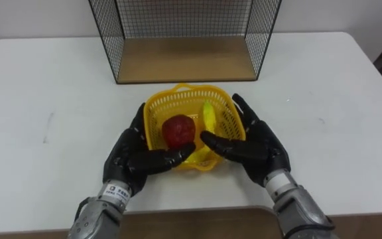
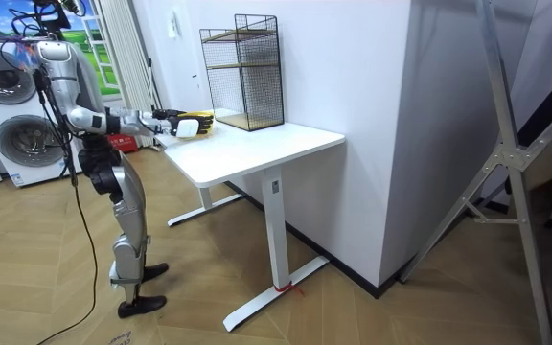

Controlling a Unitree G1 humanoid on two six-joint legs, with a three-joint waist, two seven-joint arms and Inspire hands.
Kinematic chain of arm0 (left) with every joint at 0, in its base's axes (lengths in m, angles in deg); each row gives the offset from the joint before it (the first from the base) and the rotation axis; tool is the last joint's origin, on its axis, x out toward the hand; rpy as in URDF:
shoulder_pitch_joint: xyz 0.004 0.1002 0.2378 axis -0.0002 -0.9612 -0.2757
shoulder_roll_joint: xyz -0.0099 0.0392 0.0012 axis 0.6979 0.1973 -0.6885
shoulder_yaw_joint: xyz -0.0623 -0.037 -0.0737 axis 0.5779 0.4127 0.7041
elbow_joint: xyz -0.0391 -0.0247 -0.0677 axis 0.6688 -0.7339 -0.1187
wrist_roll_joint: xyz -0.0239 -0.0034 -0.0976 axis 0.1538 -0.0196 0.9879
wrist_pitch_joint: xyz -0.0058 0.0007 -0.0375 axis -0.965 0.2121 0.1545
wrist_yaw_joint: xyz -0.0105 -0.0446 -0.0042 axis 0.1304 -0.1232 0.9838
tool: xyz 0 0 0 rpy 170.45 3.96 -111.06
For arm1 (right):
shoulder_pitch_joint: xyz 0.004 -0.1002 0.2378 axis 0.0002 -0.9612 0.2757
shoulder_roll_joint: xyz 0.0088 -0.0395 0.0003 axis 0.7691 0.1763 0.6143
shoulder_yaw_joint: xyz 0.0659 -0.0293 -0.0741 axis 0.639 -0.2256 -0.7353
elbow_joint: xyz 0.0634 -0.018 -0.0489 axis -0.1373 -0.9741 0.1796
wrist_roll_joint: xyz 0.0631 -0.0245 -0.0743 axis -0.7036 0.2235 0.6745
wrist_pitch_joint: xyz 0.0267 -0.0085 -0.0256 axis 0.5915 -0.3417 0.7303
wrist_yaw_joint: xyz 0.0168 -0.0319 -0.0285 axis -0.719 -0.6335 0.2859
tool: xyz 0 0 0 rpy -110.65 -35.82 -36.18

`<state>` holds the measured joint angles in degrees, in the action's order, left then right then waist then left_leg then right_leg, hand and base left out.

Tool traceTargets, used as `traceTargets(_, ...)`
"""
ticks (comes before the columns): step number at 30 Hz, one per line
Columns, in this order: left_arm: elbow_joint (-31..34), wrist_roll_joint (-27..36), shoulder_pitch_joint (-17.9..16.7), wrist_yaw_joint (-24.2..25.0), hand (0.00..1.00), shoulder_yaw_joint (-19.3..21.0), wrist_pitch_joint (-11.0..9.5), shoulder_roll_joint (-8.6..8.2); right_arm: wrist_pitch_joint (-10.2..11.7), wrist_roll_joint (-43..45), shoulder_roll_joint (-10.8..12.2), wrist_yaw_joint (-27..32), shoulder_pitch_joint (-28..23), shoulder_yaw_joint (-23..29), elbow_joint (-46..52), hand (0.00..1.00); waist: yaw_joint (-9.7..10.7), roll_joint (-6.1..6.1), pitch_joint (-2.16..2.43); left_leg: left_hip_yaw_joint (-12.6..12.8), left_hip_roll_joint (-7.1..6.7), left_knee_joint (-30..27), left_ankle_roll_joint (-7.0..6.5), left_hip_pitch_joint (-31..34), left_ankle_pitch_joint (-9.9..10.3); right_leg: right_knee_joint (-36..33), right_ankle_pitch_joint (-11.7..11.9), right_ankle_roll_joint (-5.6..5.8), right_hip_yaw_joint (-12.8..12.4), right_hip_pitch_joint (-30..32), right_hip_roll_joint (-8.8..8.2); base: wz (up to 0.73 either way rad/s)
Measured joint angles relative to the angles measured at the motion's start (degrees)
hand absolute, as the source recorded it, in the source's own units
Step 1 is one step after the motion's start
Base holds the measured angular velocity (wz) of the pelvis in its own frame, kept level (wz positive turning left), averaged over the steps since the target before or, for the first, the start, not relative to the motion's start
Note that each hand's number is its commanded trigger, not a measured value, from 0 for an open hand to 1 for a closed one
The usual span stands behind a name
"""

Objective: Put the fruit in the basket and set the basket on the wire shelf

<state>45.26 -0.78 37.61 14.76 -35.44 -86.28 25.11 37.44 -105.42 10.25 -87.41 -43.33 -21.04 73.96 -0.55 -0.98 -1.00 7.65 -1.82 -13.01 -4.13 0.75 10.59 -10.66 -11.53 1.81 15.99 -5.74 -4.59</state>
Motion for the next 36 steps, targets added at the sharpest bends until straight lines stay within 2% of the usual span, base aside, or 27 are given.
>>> traceTargets(16, 0.0, 0.1, 0.0, -0.1, 0.0, -0.3, -0.8, -0.03, 0.1, -0.1, 0.2, 0.0, 0.0, -0.7, 0.0, 0.0, 0.2, 0.09, -0.13, 0.0, 0.01, 0.0, 0.0, 0.4, 0.0, 0.0, 0.0, -0.01, 0.0, 0.4, 0.04, 0.0)
traceTargets(20, 0.1, 1.2, 0.0, -1.3, 0.0, -1.0, -1.5, -0.03, 0.7, -0.3, 0.4, 0.1, 0.6, -1.3, -1.5, 0.0, 0.2, 0.07, -0.1, 0.2, 0.03, 0.0, 0.0, 0.3, 0.0, -0.1, 0.0, -0.03, -0.3, 0.5, 0.03, -0.01)
traceTargets(22, 0.1, 1.0, 0.4, -2.2, 0.0, -1.1, -1.5, -0.21, 0.8, -0.5, 0.5, 0.7, 1.0, -1.6, -1.8, 0.0, 0.1, 0.06, -0.11, 0.3, 0.03, 0.0, 0.0, 0.1, 0.0, -0.1, 0.0, -0.03, -0.6, 0.4, 0.08, -0.02)
traceTargets(27, 0.2, 1.1, 4.8, -5.6, 0.0, -1.0, -1.9, -1.12, 0.8, -0.5, 0.9, 3.4, 3.7, -2.4, -1.7, 0.0, 0.1, 0.03, -0.11, 1.0, 0.18, -0.2, 0.0, 0.4, 0.0, -0.1, 0.1, -0.13, -1.6, 0.8, 0.24, -0.04)
traceTargets(32, 2.7, 1.0, 5.5, -7.6, 0.0, -1.0, -2.7, -2.3, 2.4, -0.5, 1.1, 4.5, 4.9, -2.4, -0.2, 0.0, 0.2, -0.11, -0.03, 1.2, 0.21, -0.2, 0.0, 0.3, 0.0, -0.1, 0.1, -0.13, -1.7, 0.7, 0.24, -0.01)
traceTargets(34, 4.0, 1.0, 5.5, -8.0, 0.0, -1.0, -3.2, -2.3, 2.8, -0.5, 1.2, 4.6, 5.0, -2.4, 1.0, 0.0, 0.1, -0.11, -0.02, 1.3, 0.23, -0.2, 0.0, 0.2, 0.0, -0.1, 0.1, -0.13, -1.8, 0.7, 0.24, 0.0)
traceTargets(36, 4.6, 1.0, 6.1, -8.7, 0.0, -1.0, -4.2, -2.61, 3.5, -0.1, 1.5, 4.7, 6.0, -2.4, 1.2, 0.0, 0.2, -0.13, -0.04, 1.4, 0.23, -0.2, 0.0, -0.1, 0.0, -0.1, 0.1, -0.13, -1.7, 0.4, 0.22, 0.0)
